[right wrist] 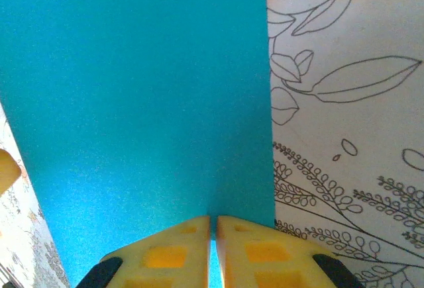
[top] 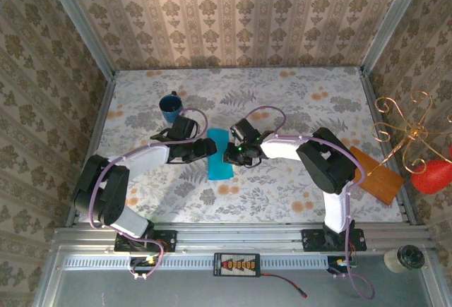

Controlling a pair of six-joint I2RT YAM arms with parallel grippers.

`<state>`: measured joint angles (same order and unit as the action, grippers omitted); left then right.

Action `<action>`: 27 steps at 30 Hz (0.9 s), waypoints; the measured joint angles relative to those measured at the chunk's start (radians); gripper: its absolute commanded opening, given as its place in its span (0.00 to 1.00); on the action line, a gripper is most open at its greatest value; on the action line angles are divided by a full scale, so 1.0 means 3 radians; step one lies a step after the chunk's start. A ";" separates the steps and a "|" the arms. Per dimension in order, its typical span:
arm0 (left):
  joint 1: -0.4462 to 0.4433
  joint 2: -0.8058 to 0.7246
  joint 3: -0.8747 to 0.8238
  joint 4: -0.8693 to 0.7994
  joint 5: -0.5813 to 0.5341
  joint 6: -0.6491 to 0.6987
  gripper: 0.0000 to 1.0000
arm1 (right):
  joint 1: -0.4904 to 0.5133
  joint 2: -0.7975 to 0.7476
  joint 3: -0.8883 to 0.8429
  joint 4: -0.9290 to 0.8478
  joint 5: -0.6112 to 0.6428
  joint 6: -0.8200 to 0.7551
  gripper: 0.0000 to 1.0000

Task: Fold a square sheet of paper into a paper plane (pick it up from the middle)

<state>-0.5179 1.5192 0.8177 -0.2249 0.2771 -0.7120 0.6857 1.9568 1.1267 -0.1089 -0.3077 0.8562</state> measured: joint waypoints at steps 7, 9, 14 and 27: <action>-0.0174 0.0242 0.0304 -0.0277 -0.0130 -0.0020 0.70 | 0.0000 -0.0001 -0.0006 0.0013 -0.0001 0.0051 0.15; -0.0214 0.0308 0.0317 -0.0298 -0.0168 -0.0060 0.69 | 0.0000 -0.0005 -0.0020 0.0028 -0.0001 0.0065 0.15; -0.0264 0.0498 0.0350 -0.0375 -0.0248 -0.0121 0.66 | 0.0000 -0.0023 -0.0066 0.0102 0.0000 0.0127 0.15; -0.0300 0.0566 0.0380 -0.0472 -0.0479 0.0062 0.40 | -0.0273 -0.0534 -0.0257 0.0080 -0.0051 0.0050 0.25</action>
<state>-0.6079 1.6890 0.9318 -0.3664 0.1333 -0.6933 0.6037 1.7966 1.0496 -0.0849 -0.3229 0.8711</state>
